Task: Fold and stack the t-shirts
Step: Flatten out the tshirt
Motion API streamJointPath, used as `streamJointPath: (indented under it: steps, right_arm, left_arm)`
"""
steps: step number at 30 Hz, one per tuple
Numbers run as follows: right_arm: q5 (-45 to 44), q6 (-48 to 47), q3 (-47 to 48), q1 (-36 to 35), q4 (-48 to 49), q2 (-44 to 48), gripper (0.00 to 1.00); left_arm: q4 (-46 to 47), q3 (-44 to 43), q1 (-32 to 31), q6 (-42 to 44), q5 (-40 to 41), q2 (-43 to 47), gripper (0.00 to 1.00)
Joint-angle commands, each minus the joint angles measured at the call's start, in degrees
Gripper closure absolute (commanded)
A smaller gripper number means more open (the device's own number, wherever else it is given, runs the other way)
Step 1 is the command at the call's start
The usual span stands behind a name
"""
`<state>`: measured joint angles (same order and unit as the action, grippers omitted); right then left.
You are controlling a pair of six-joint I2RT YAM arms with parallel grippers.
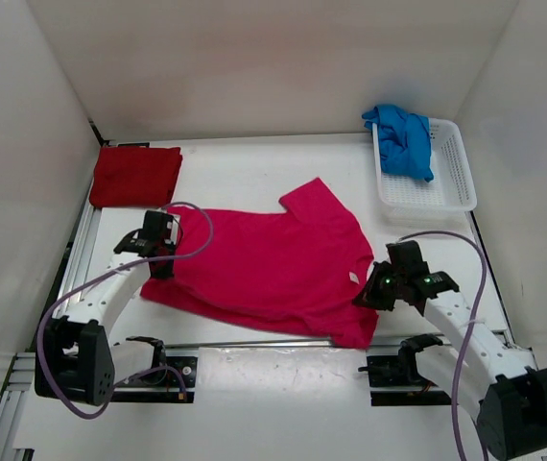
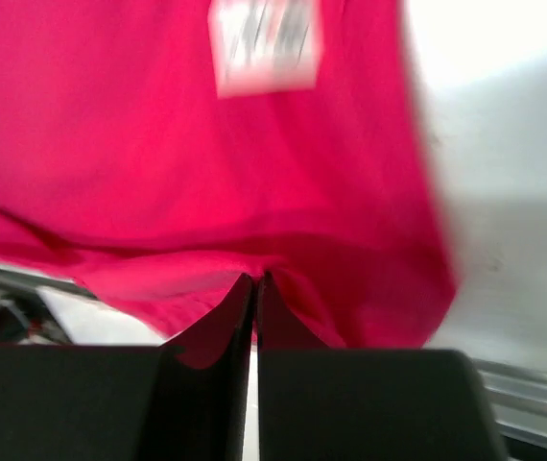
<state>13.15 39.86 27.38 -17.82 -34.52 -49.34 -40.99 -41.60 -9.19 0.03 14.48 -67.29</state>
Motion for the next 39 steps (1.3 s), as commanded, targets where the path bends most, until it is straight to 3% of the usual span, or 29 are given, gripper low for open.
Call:
streamJointPath:
  steps: [1, 7, 10, 14, 15, 17, 18, 21, 27, 34, 39]
  right_arm:
    - [-2.0, -1.9, 1.1, -0.3, 1.9, -2.8, 1.0]
    - [-4.6, -5.2, 7.3, -0.8, 2.5, -8.7, 1.0]
    - [-4.0, -7.8, 15.1, 3.9, 4.8, -16.2, 1.0]
    - [0.7, -12.1, 46.4, 10.4, -0.8, -33.6, 1.0]
    - [1.3, -12.1, 64.1, 12.1, -3.3, -40.8, 1.0]
    - [2.1, -12.1, 82.4, 13.6, -10.5, -47.3, 1.0]
    - [2.7, -11.0, 98.8, 14.7, -12.0, -52.6, 1.0]
    - [4.7, -7.6, 109.5, 15.5, -10.8, -55.3, 1.0]
    - [6.5, -4.9, 89.5, 16.0, 0.5, -44.6, 1.0]
    - [6.0, -8.4, 65.2, 16.0, 3.1, -33.7, 1.0]
    - [4.3, -11.4, 41.8, 12.8, 3.7, -19.7, 1.0]
  left_arm:
    - [0.9, 1.5, -0.2, 0.0, 1.9, 1.5, 0.9]
    - [-1.1, 1.5, -0.2, 0.0, 1.9, 2.5, 0.9]
    - [-1.1, -3.1, -0.2, 0.0, 0.0, -1.0, 0.9]
    - [-1.1, -26.5, 0.4, 0.0, 1.0, -14.8, 0.9]
    - [-1.1, -40.8, 0.4, 0.0, 1.6, -21.1, 0.9]
    - [-1.8, -56.2, 0.4, 0.0, 3.8, -27.1, 0.9]
    - [-1.8, -70.6, 0.4, 0.0, 4.5, -32.3, 0.9]
    - [-1.8, -87.4, 0.4, 0.0, 5.3, -38.0, 0.9]
    - [-1.2, -83.7, 0.4, 0.0, 3.1, -36.6, 0.9]
    - [-0.7, -64.1, -0.1, 0.0, -1.0, -29.3, 0.9]
    - [-0.7, -42.9, -0.1, 0.0, -2.2, -20.6, 0.9]
